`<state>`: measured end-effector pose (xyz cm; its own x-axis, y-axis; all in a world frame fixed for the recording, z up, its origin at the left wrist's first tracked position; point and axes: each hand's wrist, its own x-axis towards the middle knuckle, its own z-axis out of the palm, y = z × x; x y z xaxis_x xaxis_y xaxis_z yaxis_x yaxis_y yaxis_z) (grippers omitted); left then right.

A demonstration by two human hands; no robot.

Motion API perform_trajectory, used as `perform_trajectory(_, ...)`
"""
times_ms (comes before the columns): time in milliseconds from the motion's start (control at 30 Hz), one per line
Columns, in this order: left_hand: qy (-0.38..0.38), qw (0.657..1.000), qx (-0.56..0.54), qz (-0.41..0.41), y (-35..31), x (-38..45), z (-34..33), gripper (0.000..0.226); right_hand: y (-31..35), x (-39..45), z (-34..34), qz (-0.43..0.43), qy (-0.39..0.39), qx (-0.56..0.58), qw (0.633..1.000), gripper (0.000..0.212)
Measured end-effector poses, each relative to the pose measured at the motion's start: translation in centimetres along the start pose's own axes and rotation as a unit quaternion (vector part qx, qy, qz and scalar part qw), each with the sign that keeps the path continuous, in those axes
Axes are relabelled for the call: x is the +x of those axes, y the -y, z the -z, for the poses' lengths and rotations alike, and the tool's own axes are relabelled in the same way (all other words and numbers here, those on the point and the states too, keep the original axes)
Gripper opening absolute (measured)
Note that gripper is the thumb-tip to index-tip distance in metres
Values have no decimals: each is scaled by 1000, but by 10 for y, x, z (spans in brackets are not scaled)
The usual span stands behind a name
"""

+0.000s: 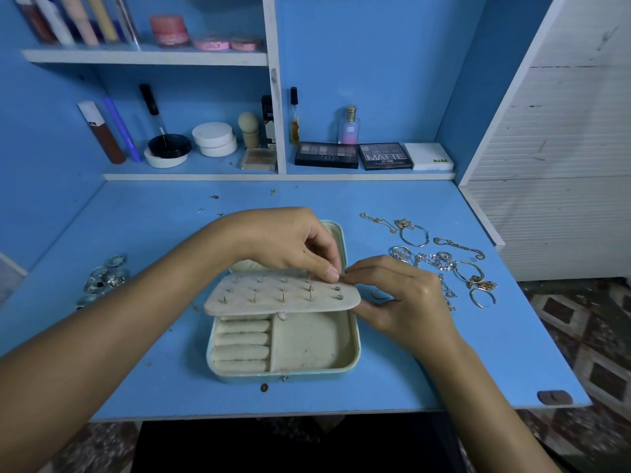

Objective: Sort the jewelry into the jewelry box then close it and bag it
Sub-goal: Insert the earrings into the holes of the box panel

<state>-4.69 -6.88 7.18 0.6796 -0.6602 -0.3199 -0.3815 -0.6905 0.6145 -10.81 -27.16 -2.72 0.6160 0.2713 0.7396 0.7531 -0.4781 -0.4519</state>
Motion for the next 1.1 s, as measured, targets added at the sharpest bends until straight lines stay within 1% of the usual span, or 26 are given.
perform_trajectory(167, 11, 1000, -3, -3, -1, -2, 4, 13, 0, 0, 0, 1, -2, 4, 1000, 11)
perform_trajectory(267, 10, 1000, -15, 2, -1, -3, 6, 10, 0, 0, 0, -1, -3, 7, 1000, 13)
perform_trajectory(467, 0, 1000, 16, 9, -6, 0, 3, 4, 1, -1, 0, -1, -3, 6, 1000, 14)
perform_trajectory(600, 11, 999, 36, 16, -9, 1, 3, 5, 1, 0, -1, -4, -5, 6, 1000, 13)
perform_trajectory(1100, 20, 998, 46, 32, -19, 1, 6, 7, 0, -1, 0, -3, -4, 5, 1000, 13)
